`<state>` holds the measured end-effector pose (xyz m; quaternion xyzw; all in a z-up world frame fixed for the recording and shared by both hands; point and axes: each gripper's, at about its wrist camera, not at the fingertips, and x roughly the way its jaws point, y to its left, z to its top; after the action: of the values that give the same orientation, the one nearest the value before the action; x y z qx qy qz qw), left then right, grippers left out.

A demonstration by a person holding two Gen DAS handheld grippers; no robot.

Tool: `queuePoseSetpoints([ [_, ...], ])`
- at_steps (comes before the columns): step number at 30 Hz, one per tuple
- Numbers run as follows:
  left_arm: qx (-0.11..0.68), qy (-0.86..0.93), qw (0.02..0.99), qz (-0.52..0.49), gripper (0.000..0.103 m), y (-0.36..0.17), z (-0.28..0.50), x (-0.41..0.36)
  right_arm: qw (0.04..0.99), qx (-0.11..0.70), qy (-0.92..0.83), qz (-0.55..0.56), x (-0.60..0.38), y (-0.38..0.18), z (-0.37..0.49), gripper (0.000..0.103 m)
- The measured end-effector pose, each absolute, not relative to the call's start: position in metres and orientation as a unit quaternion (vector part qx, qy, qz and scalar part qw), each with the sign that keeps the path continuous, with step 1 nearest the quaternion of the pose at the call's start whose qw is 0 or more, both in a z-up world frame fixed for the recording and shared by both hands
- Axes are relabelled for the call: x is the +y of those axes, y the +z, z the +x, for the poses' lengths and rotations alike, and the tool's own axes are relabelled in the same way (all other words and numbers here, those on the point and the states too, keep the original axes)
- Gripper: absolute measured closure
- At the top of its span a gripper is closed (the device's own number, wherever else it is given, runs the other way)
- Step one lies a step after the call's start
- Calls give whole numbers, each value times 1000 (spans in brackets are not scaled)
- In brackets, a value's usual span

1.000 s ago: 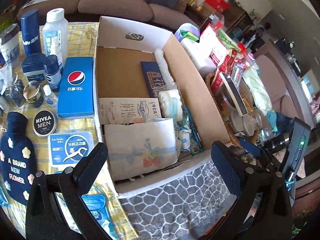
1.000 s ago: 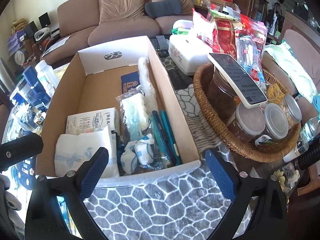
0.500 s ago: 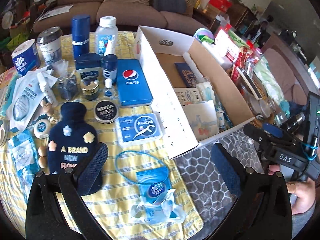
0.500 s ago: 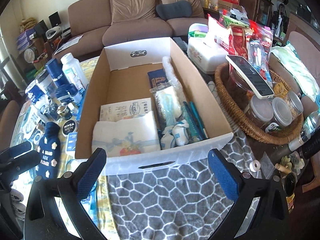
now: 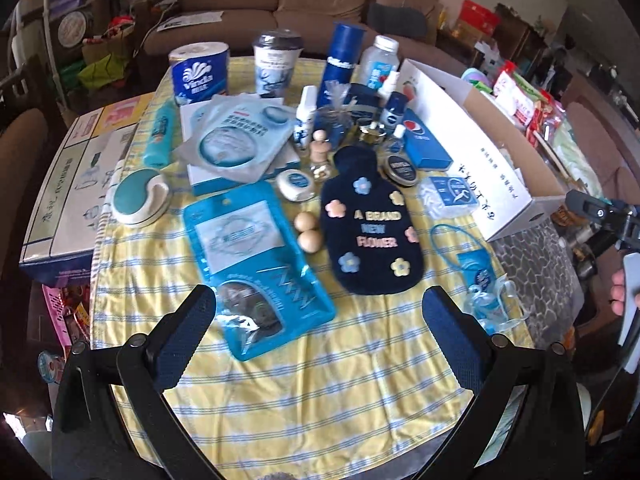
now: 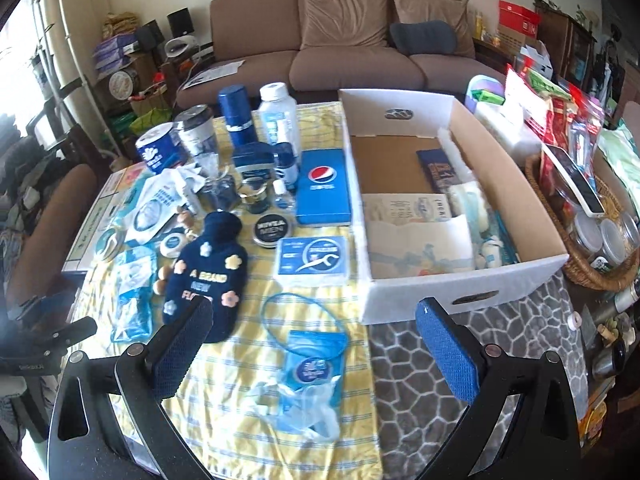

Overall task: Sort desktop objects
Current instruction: 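Withdraw both open tools from the box back over the table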

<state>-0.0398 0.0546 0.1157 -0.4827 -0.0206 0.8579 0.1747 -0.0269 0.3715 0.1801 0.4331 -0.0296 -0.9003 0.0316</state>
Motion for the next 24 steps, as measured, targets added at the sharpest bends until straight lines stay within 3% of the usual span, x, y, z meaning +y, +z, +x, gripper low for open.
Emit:
queuePoseSetpoints([
  [12,-27,861,164,-481,0,92,-45,-29,111,-11,-896,430,250,137,-34,0],
  [15,-25,858,174,-483,0,83,-49,-35,126,-19,-893,431,235,123,-36,6],
  [17,-28,853,181,-489,1,76,-50,-37,129,-21,-891,435,226,114,-38,15],
  [24,-56,837,206,-505,16,53,-52,-39,159,-37,-878,450,201,80,-42,36],
])
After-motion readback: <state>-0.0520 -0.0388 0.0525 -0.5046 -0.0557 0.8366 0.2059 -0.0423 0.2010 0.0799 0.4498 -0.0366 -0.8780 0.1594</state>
